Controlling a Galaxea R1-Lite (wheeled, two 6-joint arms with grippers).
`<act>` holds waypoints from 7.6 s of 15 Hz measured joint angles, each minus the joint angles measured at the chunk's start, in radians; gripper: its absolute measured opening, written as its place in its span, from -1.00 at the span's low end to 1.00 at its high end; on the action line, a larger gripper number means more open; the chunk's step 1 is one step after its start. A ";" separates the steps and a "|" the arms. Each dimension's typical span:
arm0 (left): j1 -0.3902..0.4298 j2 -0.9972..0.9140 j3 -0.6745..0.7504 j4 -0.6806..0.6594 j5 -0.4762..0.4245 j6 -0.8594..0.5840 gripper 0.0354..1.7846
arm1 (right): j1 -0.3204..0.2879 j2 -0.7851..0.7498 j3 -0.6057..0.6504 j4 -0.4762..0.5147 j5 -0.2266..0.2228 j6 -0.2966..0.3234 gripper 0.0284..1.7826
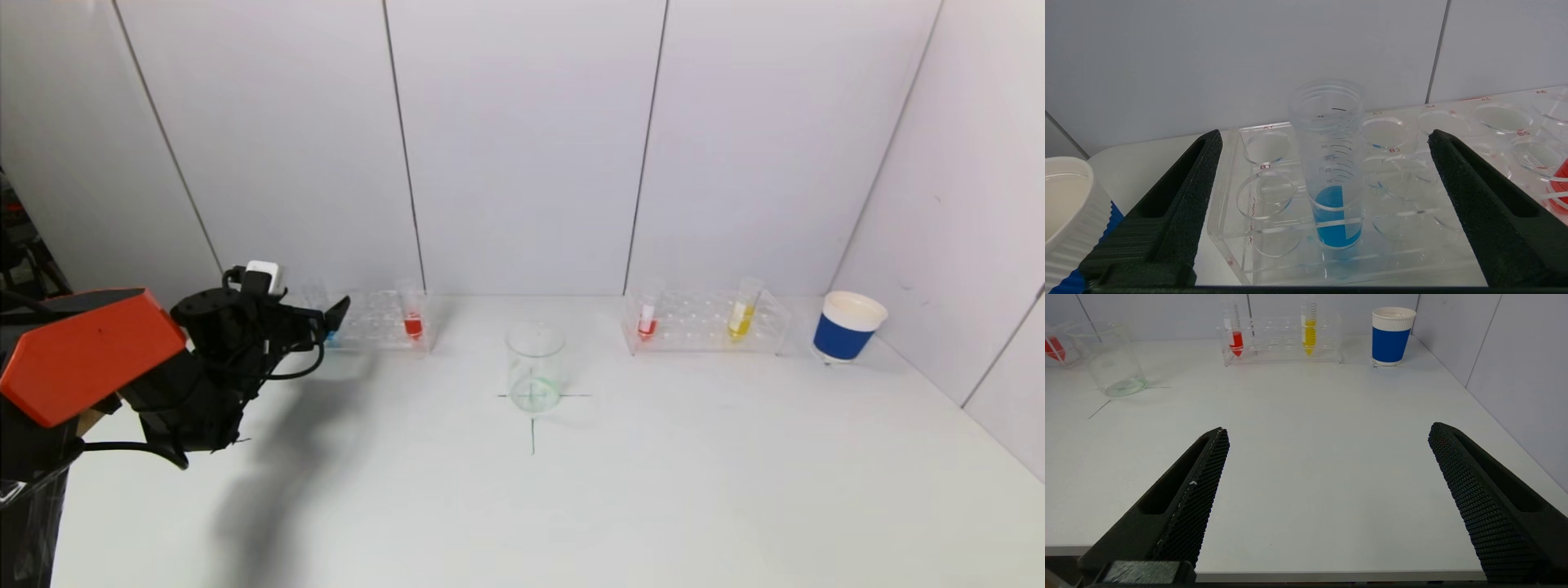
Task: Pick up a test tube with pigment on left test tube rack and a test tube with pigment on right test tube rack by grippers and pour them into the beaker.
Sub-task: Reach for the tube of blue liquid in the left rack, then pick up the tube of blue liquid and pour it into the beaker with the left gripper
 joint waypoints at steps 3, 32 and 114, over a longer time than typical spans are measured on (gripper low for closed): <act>-0.008 0.003 0.000 0.000 0.001 0.000 0.98 | 0.000 0.000 0.000 0.000 0.000 0.000 0.99; -0.007 0.020 -0.037 0.014 0.017 -0.002 -0.45 | 0.000 0.000 0.000 0.000 0.000 0.000 0.99; -0.422 -0.174 -0.486 0.844 -0.651 1.275 -0.53 | 0.000 0.000 0.000 0.000 0.000 0.000 0.99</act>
